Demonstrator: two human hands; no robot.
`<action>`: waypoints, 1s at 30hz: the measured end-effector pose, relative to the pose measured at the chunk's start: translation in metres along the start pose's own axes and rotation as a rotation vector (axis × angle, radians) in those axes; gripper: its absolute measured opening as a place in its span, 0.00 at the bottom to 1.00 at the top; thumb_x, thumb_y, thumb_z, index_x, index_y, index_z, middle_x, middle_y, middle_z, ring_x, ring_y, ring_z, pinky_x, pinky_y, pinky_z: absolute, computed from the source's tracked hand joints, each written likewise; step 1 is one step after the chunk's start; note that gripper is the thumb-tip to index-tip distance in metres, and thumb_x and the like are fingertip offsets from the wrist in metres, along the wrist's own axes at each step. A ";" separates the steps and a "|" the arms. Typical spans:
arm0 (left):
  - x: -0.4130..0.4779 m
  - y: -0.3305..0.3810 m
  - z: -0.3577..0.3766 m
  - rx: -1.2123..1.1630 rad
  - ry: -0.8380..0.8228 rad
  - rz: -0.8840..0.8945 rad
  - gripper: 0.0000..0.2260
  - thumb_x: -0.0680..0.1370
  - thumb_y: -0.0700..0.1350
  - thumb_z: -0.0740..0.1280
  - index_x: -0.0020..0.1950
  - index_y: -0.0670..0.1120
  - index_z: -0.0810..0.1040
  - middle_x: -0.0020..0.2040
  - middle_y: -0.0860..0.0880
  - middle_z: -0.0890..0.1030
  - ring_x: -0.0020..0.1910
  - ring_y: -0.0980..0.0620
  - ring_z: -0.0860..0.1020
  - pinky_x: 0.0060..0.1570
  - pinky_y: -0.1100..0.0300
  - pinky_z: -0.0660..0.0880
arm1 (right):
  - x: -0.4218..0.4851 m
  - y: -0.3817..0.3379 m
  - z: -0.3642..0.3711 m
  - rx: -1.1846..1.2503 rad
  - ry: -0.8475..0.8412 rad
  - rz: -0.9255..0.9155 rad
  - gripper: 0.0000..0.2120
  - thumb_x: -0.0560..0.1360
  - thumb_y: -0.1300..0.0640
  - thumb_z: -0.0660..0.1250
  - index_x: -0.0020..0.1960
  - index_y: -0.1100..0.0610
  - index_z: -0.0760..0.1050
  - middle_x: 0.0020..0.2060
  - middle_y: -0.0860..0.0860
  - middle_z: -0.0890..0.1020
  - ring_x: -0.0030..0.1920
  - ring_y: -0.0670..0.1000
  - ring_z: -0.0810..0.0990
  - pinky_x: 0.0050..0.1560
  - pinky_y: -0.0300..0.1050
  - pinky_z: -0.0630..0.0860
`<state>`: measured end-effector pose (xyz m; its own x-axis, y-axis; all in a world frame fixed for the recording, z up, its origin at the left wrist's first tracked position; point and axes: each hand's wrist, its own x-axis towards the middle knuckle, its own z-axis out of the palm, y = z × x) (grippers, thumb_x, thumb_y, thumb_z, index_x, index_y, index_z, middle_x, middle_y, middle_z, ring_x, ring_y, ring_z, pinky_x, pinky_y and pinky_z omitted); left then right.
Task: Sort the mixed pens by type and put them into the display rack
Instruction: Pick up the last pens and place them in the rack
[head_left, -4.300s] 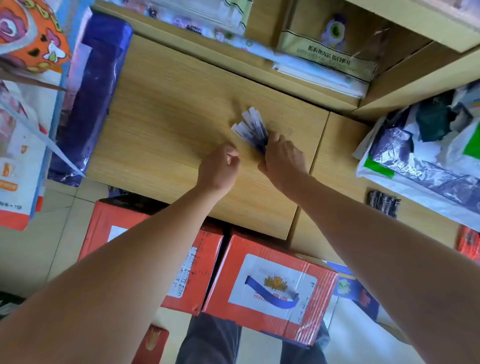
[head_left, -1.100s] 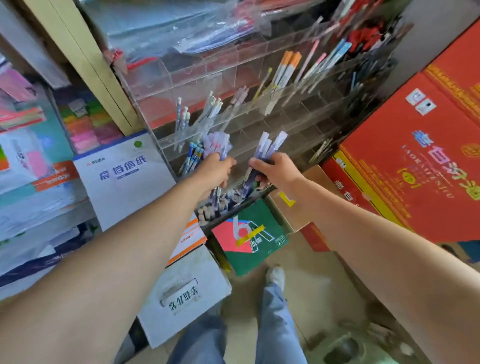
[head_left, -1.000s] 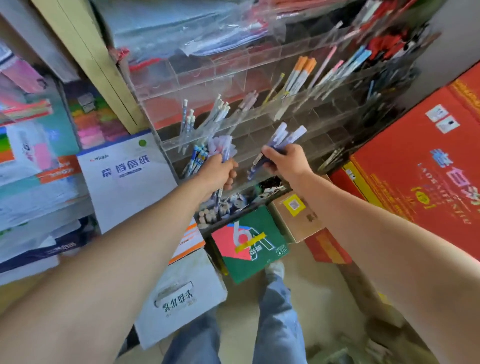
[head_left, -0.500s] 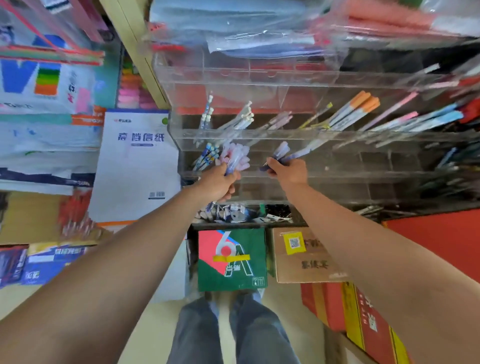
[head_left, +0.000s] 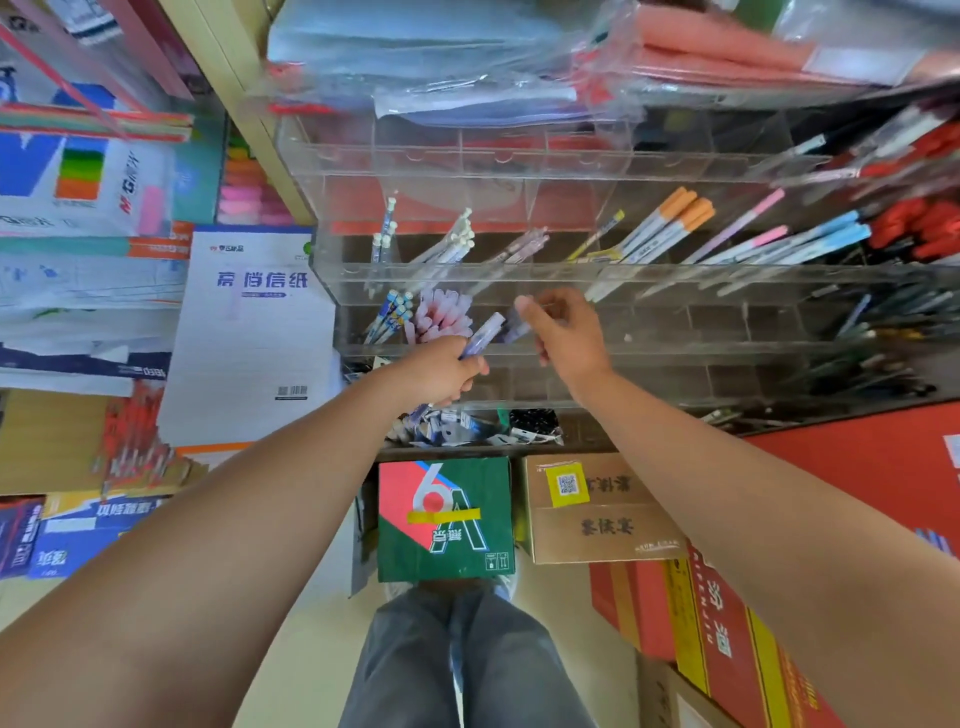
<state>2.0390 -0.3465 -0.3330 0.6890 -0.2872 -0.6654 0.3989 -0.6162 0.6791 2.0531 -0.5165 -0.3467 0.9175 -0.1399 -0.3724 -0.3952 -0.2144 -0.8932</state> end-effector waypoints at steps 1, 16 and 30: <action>0.001 0.005 0.002 0.017 -0.019 0.020 0.10 0.83 0.44 0.55 0.54 0.42 0.74 0.37 0.49 0.72 0.33 0.54 0.70 0.34 0.63 0.69 | -0.005 -0.005 -0.002 0.061 -0.106 0.003 0.12 0.74 0.50 0.71 0.51 0.56 0.72 0.39 0.51 0.78 0.31 0.46 0.75 0.30 0.41 0.73; 0.013 0.005 -0.010 0.567 0.223 0.148 0.20 0.80 0.45 0.61 0.72 0.47 0.66 0.66 0.44 0.72 0.62 0.45 0.74 0.60 0.48 0.73 | 0.018 -0.020 -0.033 -0.073 0.155 -0.160 0.07 0.75 0.58 0.70 0.39 0.52 0.76 0.31 0.52 0.78 0.31 0.49 0.75 0.38 0.47 0.75; 0.013 -0.016 -0.006 0.719 0.363 0.284 0.22 0.79 0.43 0.62 0.73 0.44 0.67 0.66 0.44 0.68 0.63 0.45 0.70 0.56 0.49 0.74 | 0.018 0.010 0.010 -0.448 0.126 -0.178 0.11 0.73 0.61 0.72 0.55 0.57 0.79 0.52 0.54 0.80 0.41 0.46 0.78 0.48 0.37 0.76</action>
<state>2.0448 -0.3360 -0.3504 0.9051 -0.3237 -0.2758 -0.2146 -0.9075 0.3610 2.0663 -0.5116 -0.3653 0.9709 -0.1726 -0.1658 -0.2384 -0.6361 -0.7339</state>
